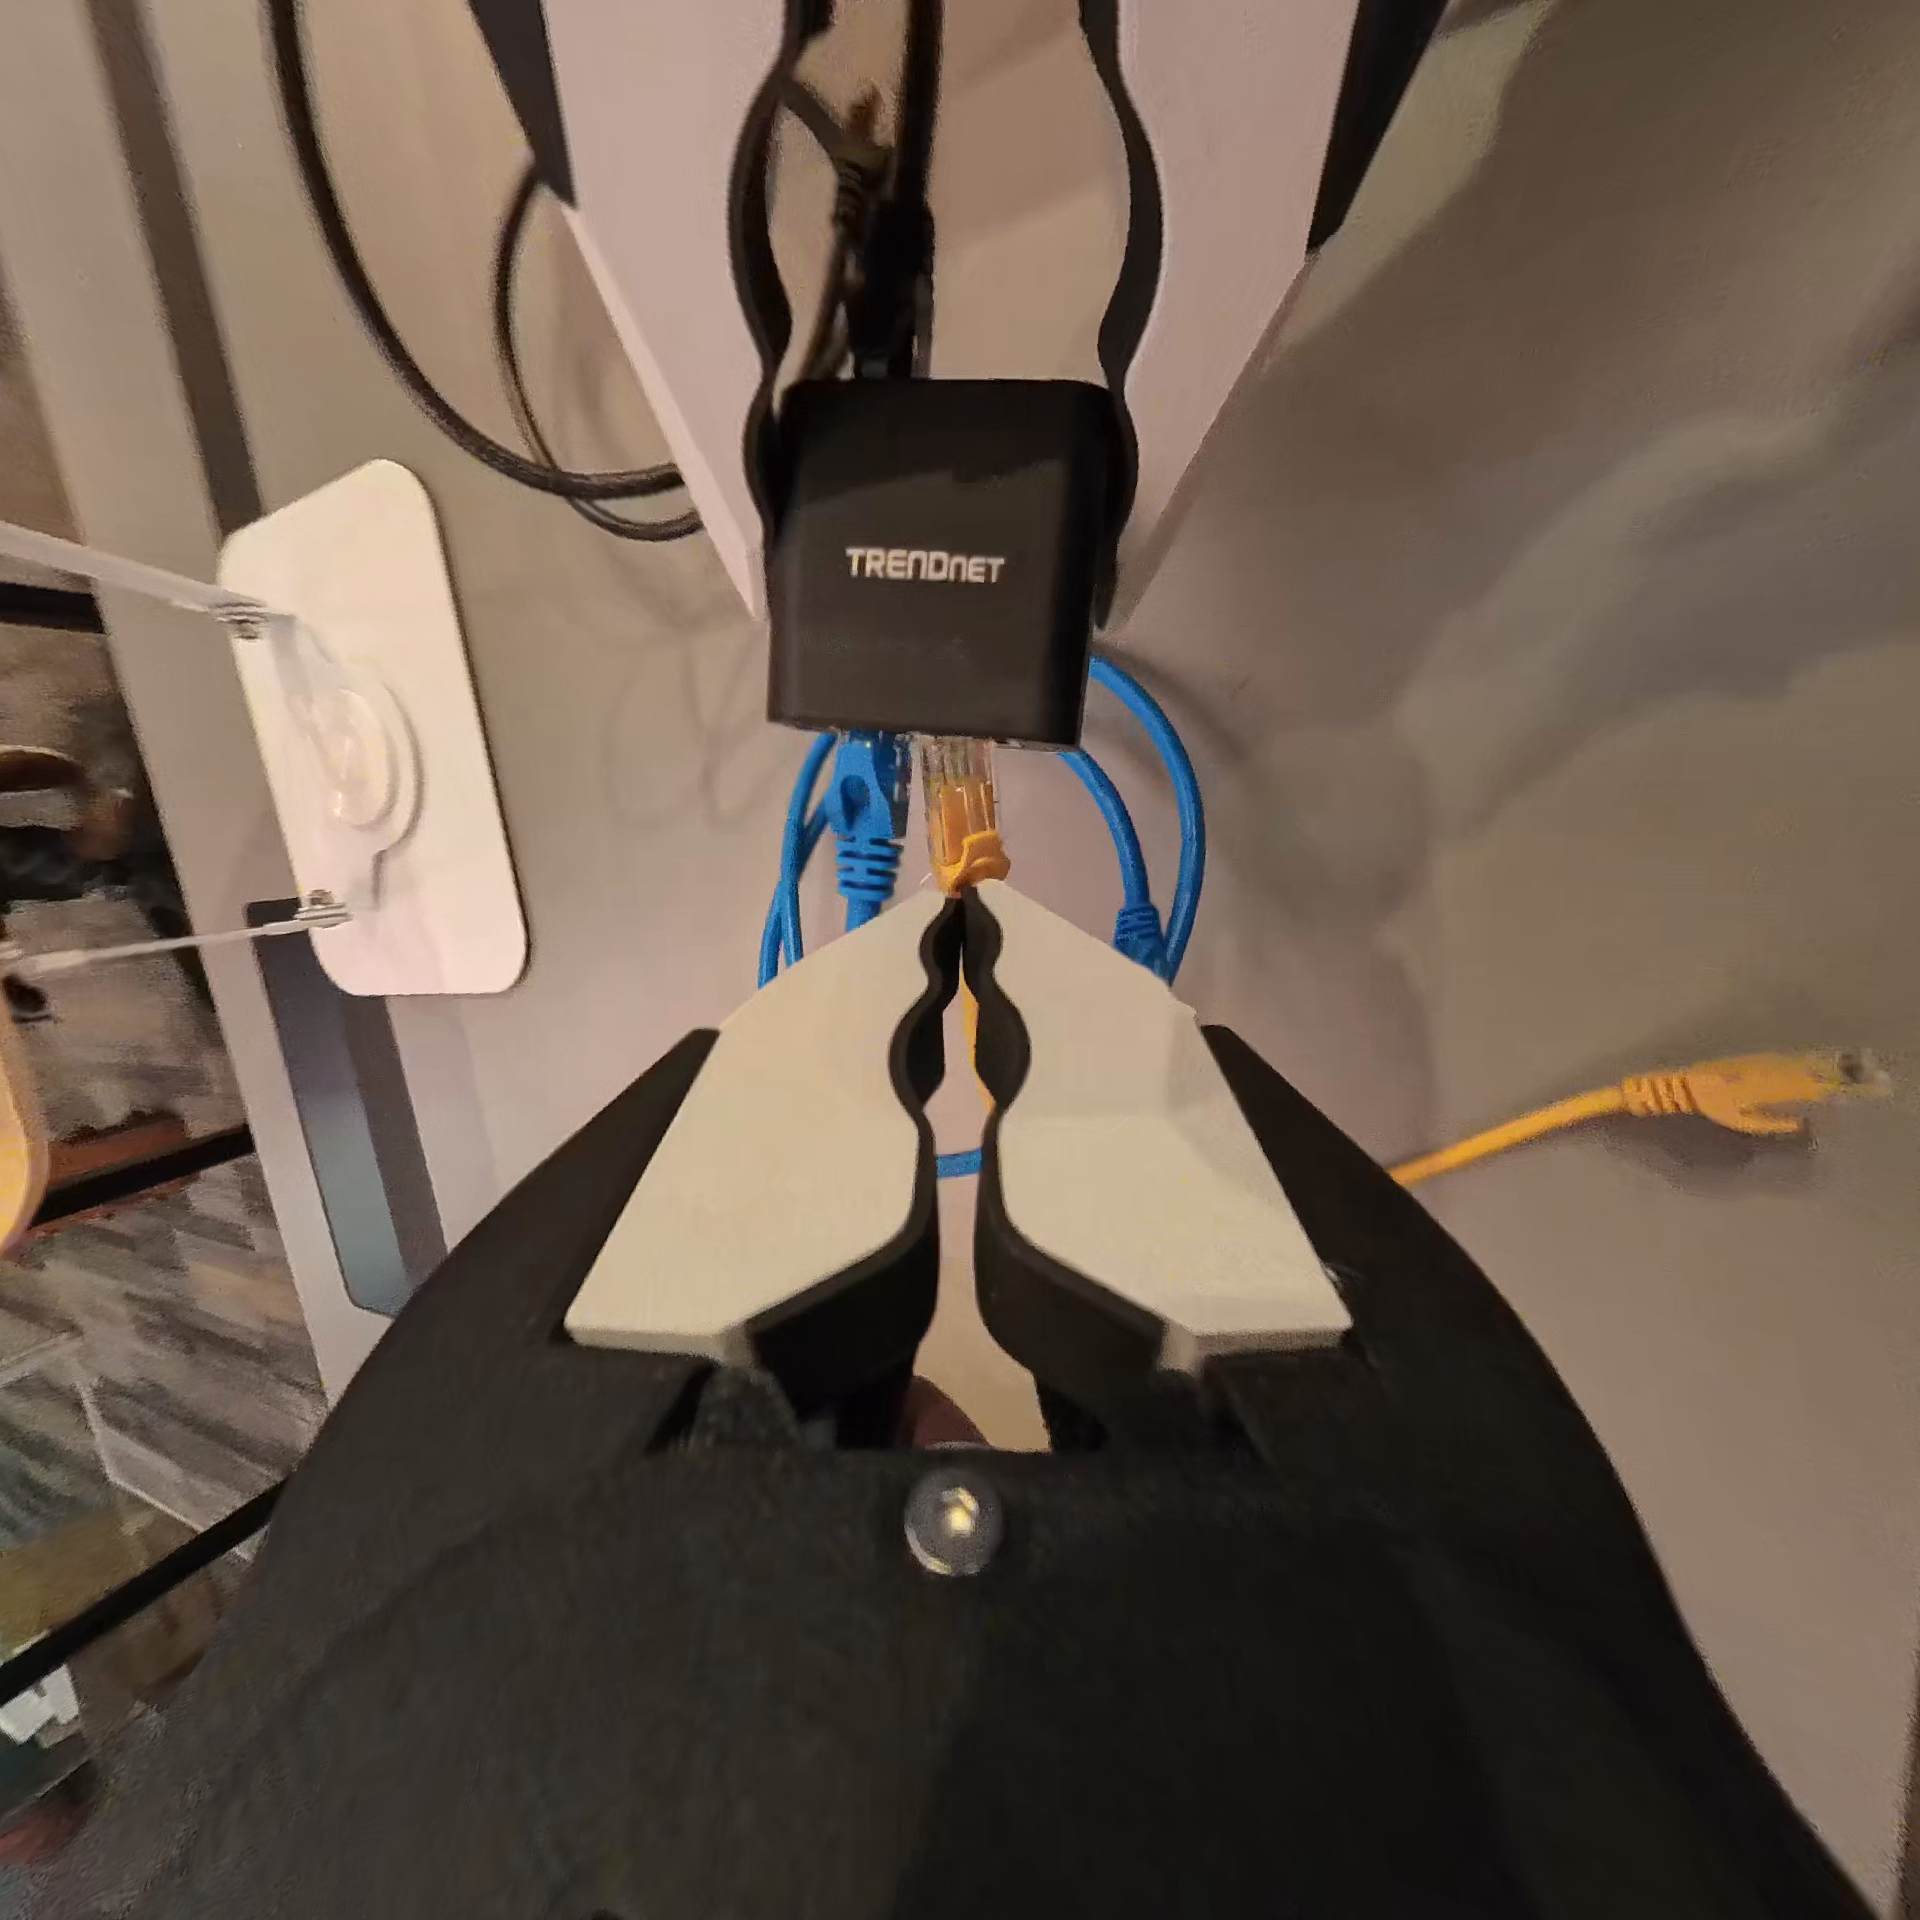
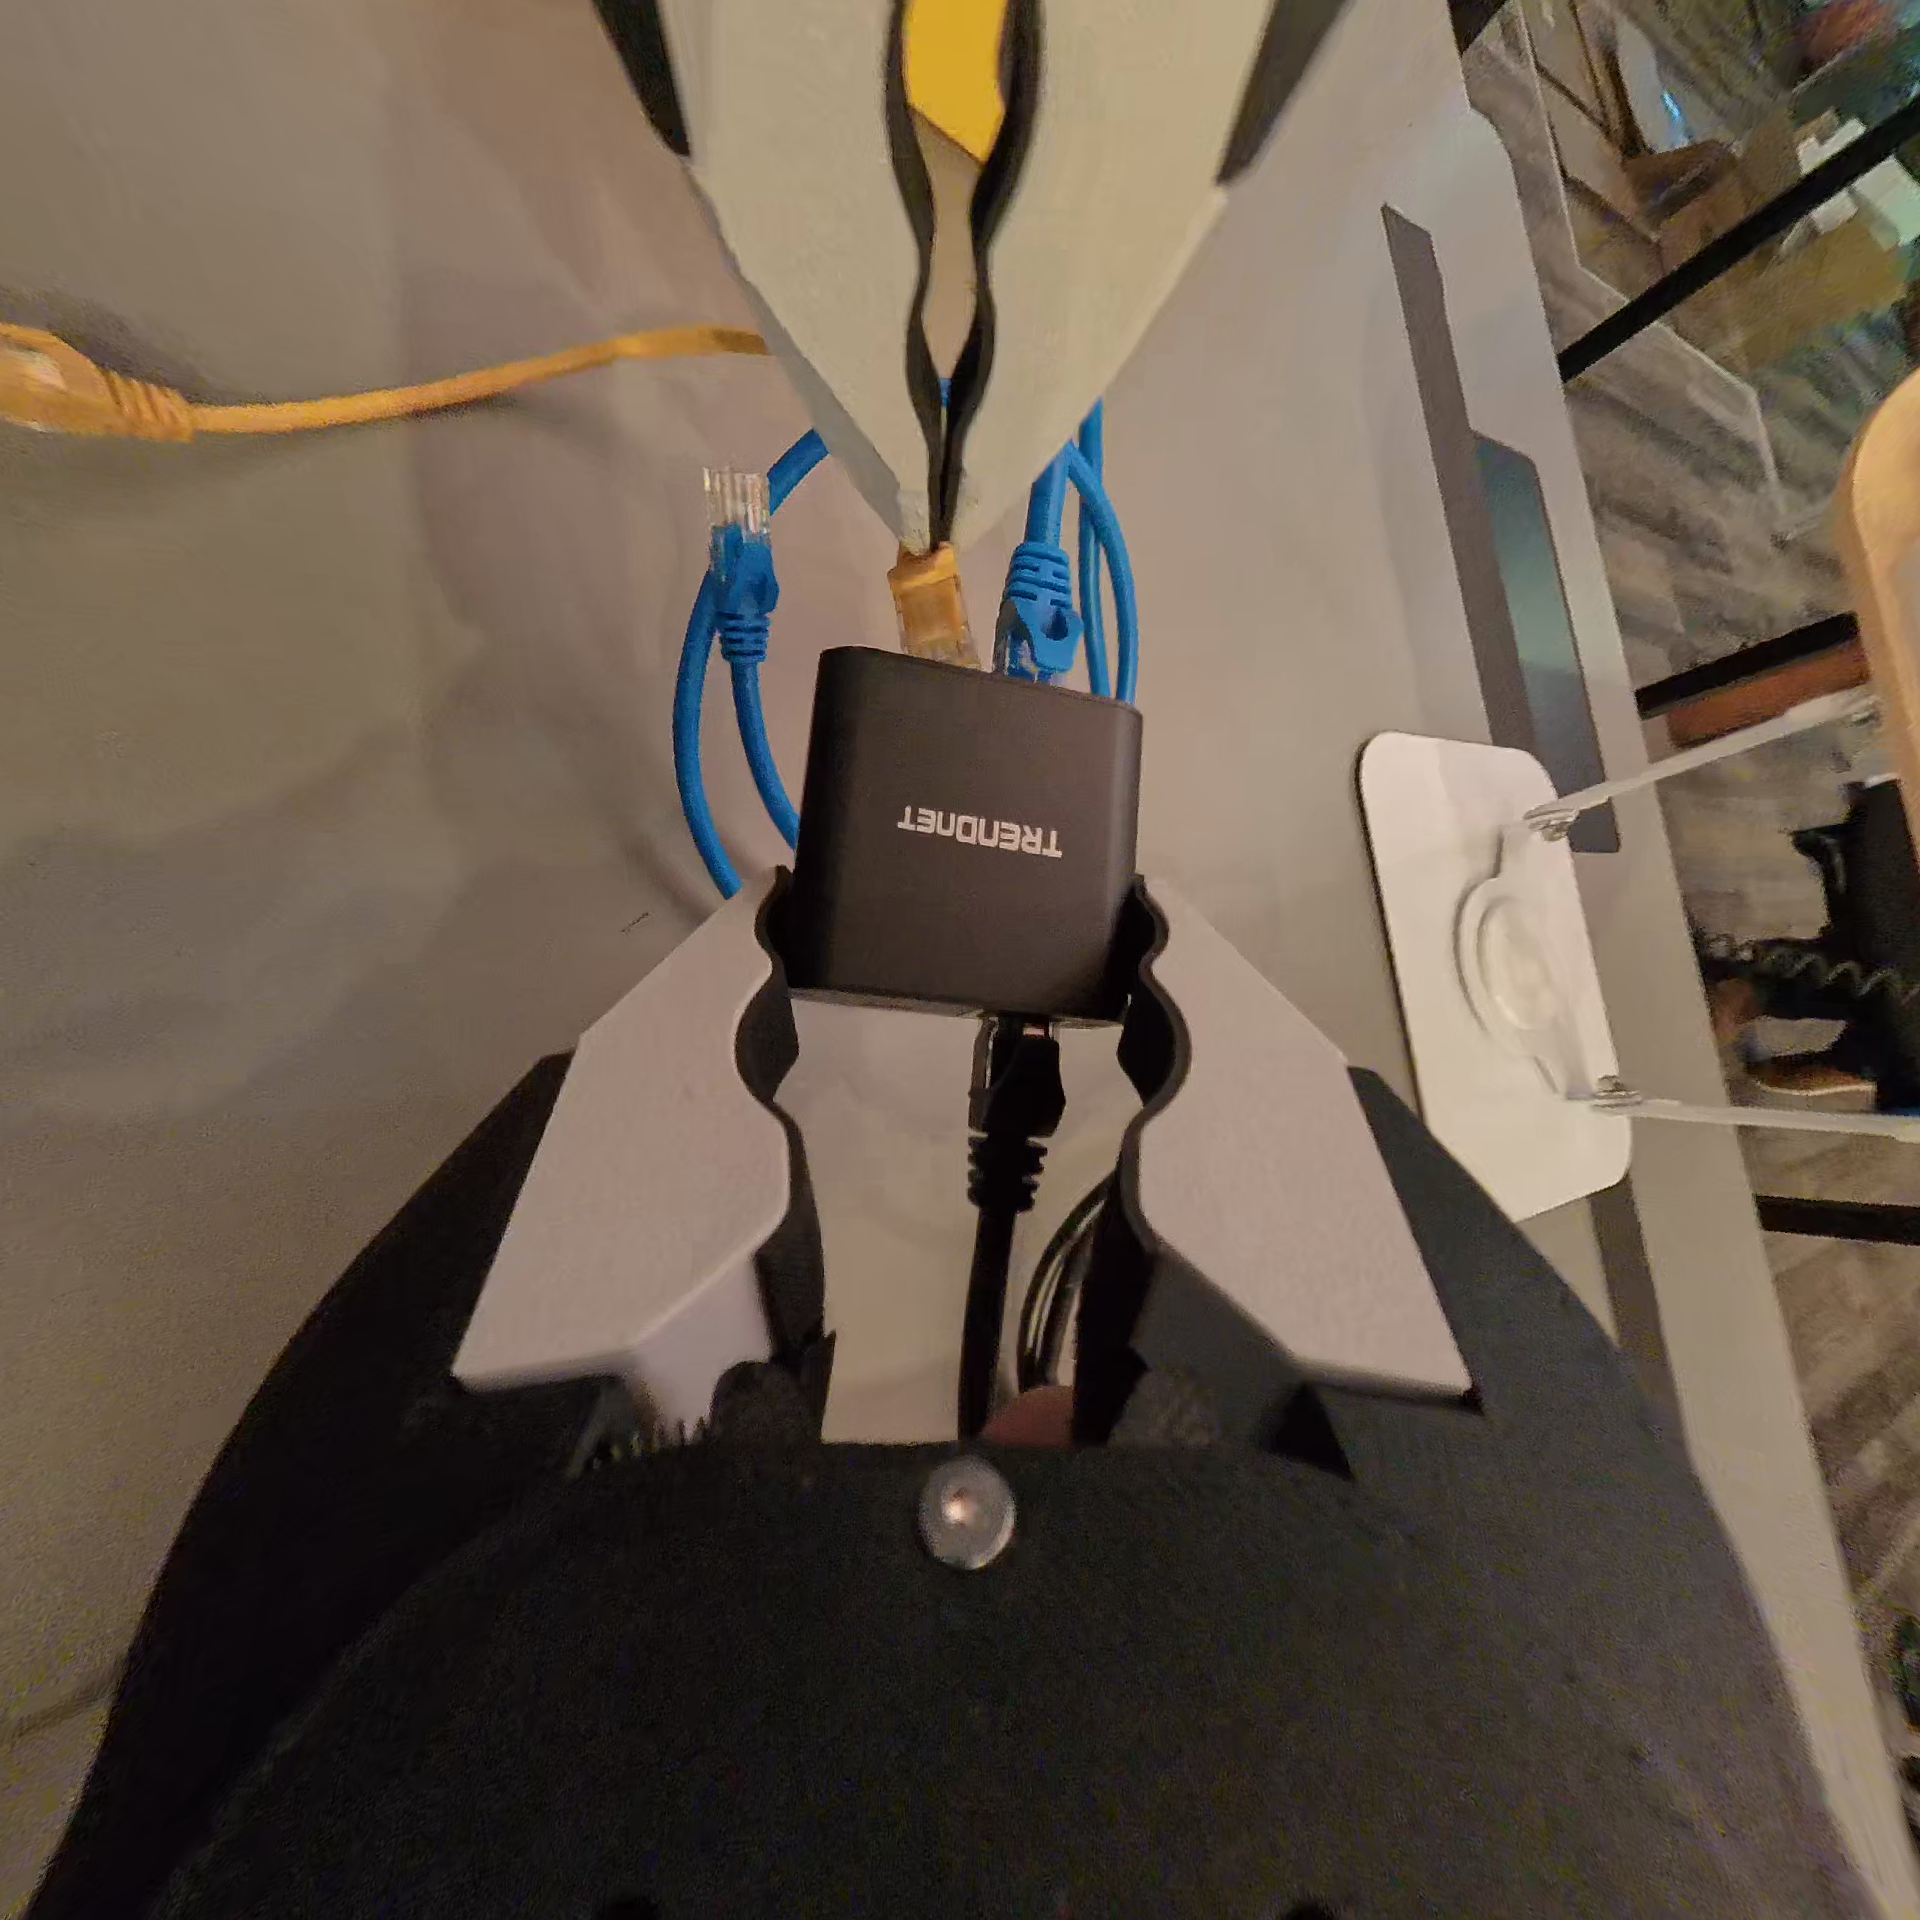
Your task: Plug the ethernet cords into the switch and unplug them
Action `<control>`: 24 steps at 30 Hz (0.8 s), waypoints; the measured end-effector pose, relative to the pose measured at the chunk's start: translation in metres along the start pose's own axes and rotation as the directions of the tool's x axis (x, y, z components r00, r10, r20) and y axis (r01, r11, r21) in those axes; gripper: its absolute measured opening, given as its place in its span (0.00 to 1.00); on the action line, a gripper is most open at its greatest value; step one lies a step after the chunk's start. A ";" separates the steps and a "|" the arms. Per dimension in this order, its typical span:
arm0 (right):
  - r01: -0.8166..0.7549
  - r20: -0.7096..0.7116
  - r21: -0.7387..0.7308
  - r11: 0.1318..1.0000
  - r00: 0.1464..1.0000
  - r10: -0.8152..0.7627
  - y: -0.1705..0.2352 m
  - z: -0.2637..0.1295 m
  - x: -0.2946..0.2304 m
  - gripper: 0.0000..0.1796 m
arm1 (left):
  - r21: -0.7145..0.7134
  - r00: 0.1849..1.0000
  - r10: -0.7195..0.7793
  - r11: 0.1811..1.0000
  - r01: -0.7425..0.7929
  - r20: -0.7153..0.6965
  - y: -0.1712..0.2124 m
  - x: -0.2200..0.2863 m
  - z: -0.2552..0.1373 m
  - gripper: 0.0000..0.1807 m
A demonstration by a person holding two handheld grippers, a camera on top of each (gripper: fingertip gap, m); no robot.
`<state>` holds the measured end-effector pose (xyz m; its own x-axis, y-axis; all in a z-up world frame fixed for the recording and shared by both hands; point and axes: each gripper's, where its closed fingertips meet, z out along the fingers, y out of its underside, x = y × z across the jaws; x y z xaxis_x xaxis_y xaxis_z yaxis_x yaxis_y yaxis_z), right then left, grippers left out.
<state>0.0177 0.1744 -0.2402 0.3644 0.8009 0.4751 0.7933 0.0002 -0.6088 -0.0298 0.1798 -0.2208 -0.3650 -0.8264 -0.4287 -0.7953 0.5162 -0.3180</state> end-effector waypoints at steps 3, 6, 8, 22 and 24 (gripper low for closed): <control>-0.069 0.027 0.031 0.997 0.997 0.068 0.004 0.001 -0.001 0.34 | 0.066 0.985 -0.045 0.997 0.034 0.167 0.003 -0.003 0.002 0.11; -0.102 0.043 0.050 0.994 0.994 0.100 0.005 0.001 -0.001 0.34 | 0.122 0.933 -0.048 0.993 0.005 0.356 0.006 -0.001 0.001 0.13; -0.122 0.054 0.063 0.990 0.991 0.119 0.004 0.001 -0.001 0.34 | 0.121 0.896 -0.023 0.992 -0.035 0.444 0.007 0.003 0.000 0.13; -0.177 -0.010 0.022 0.984 0.984 0.178 0.016 -0.003 0.013 0.34 | -0.022 0.859 0.056 0.998 -0.053 0.509 0.027 0.006 0.016 0.12; -0.189 -0.006 0.022 0.982 0.982 0.189 0.017 -0.001 0.015 0.34 | -0.025 0.871 0.096 0.995 -0.096 0.482 0.019 0.008 0.016 0.11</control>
<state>0.0368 0.1852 -0.2424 0.5109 0.7829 0.3550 0.6991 -0.1381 -0.7015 -0.0399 0.1862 -0.2443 -0.1611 -0.5615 -0.8116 -0.7680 0.5878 -0.2542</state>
